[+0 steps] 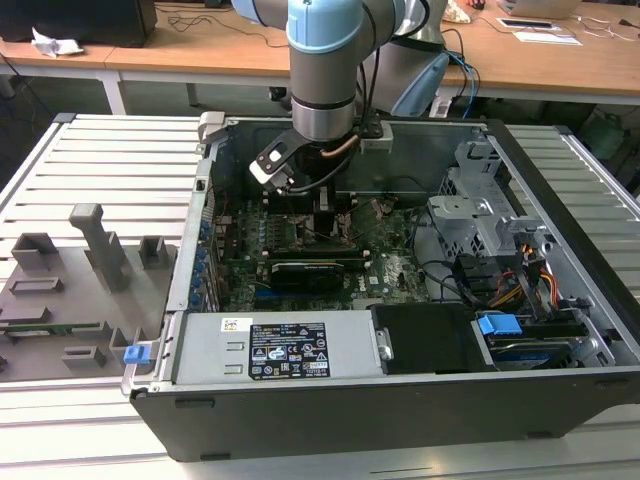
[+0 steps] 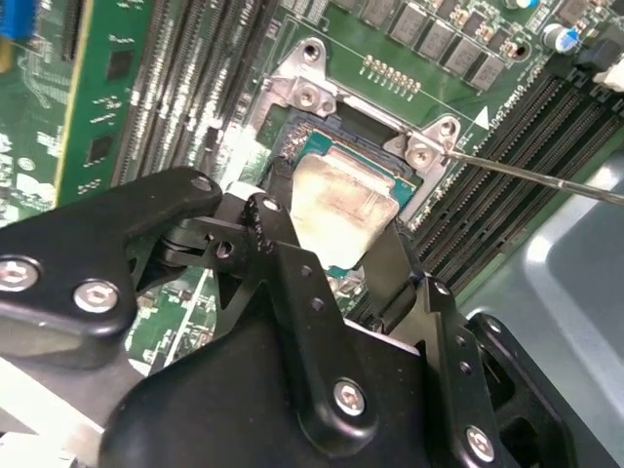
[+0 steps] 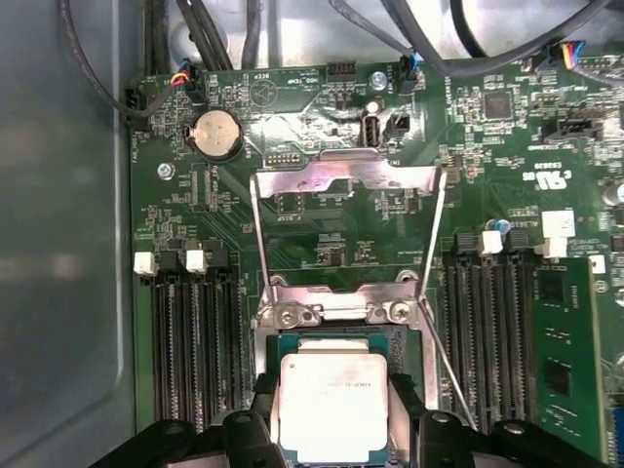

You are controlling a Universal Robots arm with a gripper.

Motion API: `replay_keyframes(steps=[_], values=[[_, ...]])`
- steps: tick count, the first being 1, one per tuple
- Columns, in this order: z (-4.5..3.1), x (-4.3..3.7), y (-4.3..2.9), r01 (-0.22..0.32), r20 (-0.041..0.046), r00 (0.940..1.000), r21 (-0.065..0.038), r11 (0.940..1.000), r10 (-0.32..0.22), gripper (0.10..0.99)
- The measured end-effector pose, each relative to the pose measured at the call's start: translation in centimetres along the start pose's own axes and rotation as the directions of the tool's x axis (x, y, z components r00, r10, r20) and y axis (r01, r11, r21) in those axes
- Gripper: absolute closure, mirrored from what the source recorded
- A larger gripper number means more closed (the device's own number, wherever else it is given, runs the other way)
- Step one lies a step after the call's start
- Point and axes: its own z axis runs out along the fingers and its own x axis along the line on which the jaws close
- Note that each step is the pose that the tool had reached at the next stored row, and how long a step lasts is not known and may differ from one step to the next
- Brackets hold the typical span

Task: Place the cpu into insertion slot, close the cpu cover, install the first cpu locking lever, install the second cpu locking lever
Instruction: 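Place the cpu into insertion slot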

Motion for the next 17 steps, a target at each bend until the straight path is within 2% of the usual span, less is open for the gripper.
replay_keyframes(steps=[2, 3, 10, 17], values=[[-0.04, 0.0, 0.0, 0.004, 0.0166, 0.9999, -0.001, 1.0, -0.004, 0.557], [-0.05, -0.01, 0.0, 0.005, 0.0175, 0.9998, -0.001, 1.0, -0.005, 0.557], [0.02, -0.2, -0.13, 0.064, 0.0134, 0.9979, -0.001, 0.998, -0.064, 0.557], [0.11, -0.22, -0.14, 0.065, 0.0133, 0.9978, -0.001, 0.9979, -0.064, 0.557]])
